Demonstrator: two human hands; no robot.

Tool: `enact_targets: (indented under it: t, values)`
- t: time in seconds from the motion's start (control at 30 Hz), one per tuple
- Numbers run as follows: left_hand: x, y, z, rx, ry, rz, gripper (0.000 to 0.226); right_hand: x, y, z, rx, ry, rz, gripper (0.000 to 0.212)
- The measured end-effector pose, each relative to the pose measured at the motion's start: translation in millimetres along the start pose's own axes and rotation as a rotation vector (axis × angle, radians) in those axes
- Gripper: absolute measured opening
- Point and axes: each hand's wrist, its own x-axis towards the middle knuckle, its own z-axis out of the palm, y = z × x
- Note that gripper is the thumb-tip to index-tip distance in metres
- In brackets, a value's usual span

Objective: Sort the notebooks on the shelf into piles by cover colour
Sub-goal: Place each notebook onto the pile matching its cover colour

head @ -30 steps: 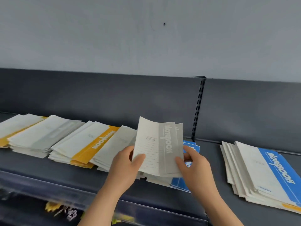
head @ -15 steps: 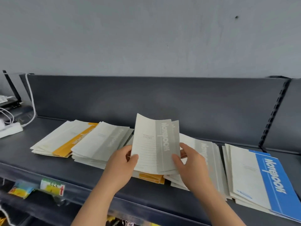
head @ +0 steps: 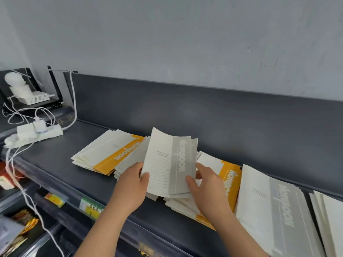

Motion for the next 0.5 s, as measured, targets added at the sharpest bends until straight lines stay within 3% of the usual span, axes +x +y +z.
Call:
enact_targets:
  t: [0.3, 0.5]
  values:
    - [43.0, -41.9, -30.4, 0.147, -0.008, 0.027, 0.025, 22.7, -34.9, 53.2, -0.121, 0.0, -0.006, 0.015]
    - [70.7, -61.9, -41.3, 0.325, -0.003, 0.08, 0.028, 27.9, -52.4, 76.2, -0.245, -0.004, 0.043, 0.023]
